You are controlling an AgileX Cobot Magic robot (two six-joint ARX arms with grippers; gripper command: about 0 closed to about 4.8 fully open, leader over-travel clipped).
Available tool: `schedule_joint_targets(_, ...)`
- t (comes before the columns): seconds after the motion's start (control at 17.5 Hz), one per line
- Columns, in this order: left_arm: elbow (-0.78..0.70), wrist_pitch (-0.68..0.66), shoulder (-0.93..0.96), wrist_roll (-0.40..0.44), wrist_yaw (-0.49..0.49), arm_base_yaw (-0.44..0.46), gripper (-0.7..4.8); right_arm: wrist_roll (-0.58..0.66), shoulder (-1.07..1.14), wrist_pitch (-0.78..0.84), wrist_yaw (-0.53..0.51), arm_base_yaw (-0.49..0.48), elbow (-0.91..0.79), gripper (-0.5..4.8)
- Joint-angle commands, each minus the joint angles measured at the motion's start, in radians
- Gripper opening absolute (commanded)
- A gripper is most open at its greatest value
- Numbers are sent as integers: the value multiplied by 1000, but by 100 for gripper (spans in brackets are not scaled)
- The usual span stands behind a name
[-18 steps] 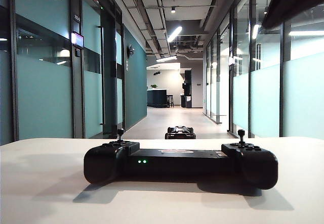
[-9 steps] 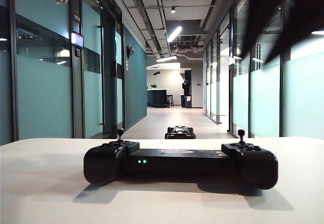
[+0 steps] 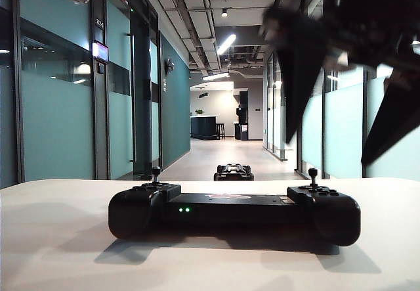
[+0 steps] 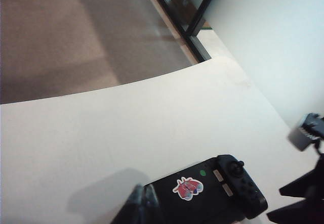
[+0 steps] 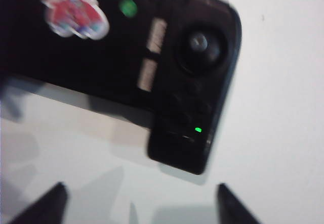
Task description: Push the left joystick on the remote control sitting on the white table forward to make the robot dog walk in a straight line until it approaches the door.
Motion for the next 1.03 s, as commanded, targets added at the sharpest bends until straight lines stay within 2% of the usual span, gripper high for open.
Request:
schedule_joint_targets(0.06,6,17,-1,7,12,-1,-5,3,38,-1,15,1,6,393)
schedule_joint_targets(0.23,6,16,-1,7,12,-1,-5,-5,93,2,73,0,6,390)
schedule_joint_targets(0.8,6,16,3,7,16,-1,-5,-31,244,104,80,-3,6,386)
schedule_joint_targets(1.03,6,16,3,7,16,-1,-5,-31,274,110,80,-3,6,332)
